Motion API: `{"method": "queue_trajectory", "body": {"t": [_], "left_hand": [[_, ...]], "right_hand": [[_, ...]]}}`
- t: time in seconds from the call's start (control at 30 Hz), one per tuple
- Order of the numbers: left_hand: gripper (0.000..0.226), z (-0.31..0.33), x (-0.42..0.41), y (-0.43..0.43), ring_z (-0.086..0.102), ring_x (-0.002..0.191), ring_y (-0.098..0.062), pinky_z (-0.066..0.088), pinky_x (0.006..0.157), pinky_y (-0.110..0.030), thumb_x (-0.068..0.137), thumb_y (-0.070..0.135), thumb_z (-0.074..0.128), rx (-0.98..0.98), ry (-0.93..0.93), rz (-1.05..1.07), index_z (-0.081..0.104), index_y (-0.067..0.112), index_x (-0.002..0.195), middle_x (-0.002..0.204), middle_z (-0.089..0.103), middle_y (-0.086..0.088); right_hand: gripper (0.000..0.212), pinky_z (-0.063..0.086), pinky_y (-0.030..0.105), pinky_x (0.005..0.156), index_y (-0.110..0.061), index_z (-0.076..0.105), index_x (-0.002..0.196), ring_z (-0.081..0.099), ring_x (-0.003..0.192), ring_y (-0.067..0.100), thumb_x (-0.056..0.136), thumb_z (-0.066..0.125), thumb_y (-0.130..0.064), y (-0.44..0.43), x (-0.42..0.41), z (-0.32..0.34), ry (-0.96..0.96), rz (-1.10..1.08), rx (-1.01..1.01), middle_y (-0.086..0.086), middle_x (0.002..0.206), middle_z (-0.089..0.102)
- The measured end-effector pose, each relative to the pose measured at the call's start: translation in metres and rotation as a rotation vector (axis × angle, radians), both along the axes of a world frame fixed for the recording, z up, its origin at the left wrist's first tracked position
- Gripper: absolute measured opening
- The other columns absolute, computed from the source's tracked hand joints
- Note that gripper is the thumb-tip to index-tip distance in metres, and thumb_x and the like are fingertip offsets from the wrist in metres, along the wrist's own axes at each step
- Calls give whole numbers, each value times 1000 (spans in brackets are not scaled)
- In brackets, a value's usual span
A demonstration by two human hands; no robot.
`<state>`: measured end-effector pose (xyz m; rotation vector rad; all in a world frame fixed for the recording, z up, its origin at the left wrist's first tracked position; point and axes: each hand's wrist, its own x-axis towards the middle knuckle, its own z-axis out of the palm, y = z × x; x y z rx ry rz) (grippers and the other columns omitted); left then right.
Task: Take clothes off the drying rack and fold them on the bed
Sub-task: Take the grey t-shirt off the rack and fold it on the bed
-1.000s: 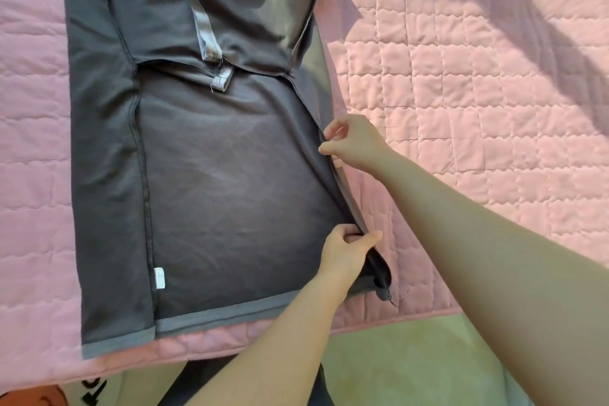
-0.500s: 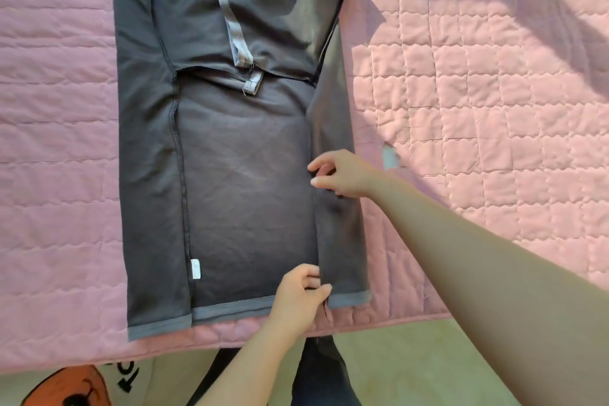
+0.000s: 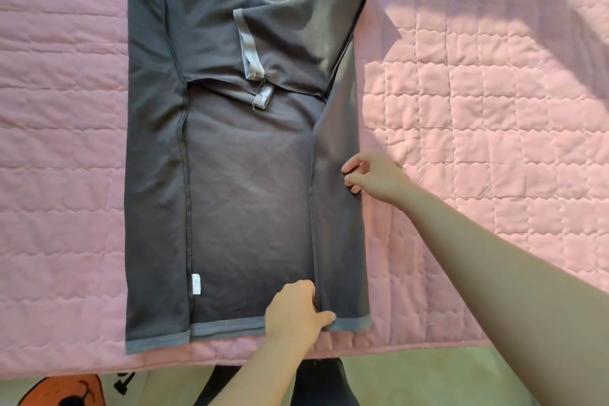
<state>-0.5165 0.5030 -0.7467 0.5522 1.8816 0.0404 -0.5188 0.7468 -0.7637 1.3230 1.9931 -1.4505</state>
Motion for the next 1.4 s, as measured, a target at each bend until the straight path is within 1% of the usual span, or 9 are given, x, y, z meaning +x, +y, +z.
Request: {"method": "queue_trajectory", "body": {"t": [0.17,0.33,0.53,0.77,0.87,0.93,1.17,1.3,1.4], "left_hand": [[47,-1,-57,32,63,84,-9,52,74,-30,66,68,71,26,12,67,59,28,88,84,67,11],[16,-18,-150,92,60,70,-8,46,70,-25,83,29,72,428,195,359,61,21,91,75,64,7],[26,-17,-267,176,59,96,-20,42,88,-24,85,8,65,853,545,192,60,11,110,105,64,-4],[81,-8,-334,247,39,133,-29,32,108,-45,86,28,70,487,532,-42,23,18,151,141,51,-6],[30,-1,-332,249,49,110,-32,41,93,-41,80,24,69,519,547,-216,61,27,108,101,65,-2],[14,1,-322,241,43,90,-25,46,82,-43,74,15,63,716,549,-338,53,25,74,82,52,4],[22,-5,-284,223,51,107,-22,46,92,-40,73,39,75,647,320,-359,57,31,81,136,41,6],[34,-11,-289,213,54,93,-17,46,88,-35,71,41,77,615,273,-197,54,30,94,112,53,5],[76,-15,-282,210,46,106,-23,43,92,-42,62,66,72,504,467,-280,44,27,121,115,48,3]], "right_hand": [[19,50,27,75,-27,62,89,64,76,16,80,55,-11,18,-26,-7,63,-33,195,-3,82,66],[28,44,27,79,-15,62,110,54,81,15,84,55,-7,55,-66,-11,167,-20,336,-2,91,60],[33,41,26,87,-13,58,118,56,97,18,85,56,-8,119,-104,-9,177,41,444,8,113,60],[43,46,39,101,-18,39,138,51,95,16,96,46,-14,187,-158,0,243,-279,364,6,130,46],[37,30,24,103,-17,50,133,46,120,20,97,42,-13,203,-179,7,218,-54,604,9,142,42],[30,31,27,103,-15,62,120,47,124,27,95,45,-18,209,-197,9,193,76,688,12,132,53],[38,45,33,89,-6,60,114,55,112,31,78,64,-19,197,-227,5,-22,156,767,14,119,61],[45,46,36,79,-22,49,121,58,107,31,78,63,-20,198,-221,2,-63,89,743,8,110,64],[24,43,34,79,-27,62,106,57,108,29,82,58,-26,202,-223,5,-76,86,769,3,112,64]]}}
